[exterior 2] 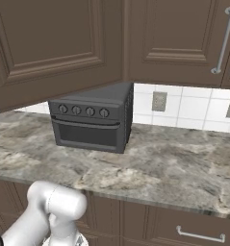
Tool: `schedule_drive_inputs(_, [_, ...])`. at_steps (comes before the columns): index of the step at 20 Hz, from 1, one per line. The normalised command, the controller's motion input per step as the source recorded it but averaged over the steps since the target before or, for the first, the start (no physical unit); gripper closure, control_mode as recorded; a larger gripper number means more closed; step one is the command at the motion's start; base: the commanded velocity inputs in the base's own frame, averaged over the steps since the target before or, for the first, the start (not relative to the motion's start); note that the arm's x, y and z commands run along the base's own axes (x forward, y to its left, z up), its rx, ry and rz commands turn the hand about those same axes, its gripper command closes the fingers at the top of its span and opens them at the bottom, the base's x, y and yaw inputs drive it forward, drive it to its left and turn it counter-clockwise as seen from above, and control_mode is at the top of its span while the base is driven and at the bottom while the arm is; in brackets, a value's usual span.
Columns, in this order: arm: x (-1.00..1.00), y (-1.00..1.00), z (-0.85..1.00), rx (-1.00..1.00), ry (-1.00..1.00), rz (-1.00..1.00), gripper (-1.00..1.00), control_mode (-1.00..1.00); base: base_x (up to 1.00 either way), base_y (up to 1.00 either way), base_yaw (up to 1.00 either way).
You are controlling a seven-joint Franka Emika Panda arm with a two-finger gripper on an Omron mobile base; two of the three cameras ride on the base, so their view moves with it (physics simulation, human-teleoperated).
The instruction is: Open the cabinet and move the ladle to the pot. Then close the cabinet.
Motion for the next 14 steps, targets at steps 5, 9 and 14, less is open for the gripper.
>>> schedule_drive_inputs(5, [0.4,0.0,-0.2,0.0,0.0,-0.12,-1.0,-1.0,0.0,0.0,0.0])
schedule_drive_inputs(9, [0.38,0.0,-0.13,0.0,0.0,-0.12,-1.0,-1.0,0.0,0.0,0.0])
schedule_drive_inputs(14, [0.31,0.0,0.0,0.0,0.0,-0.14,-1.0,-1.0,0.0,0.0,0.0])
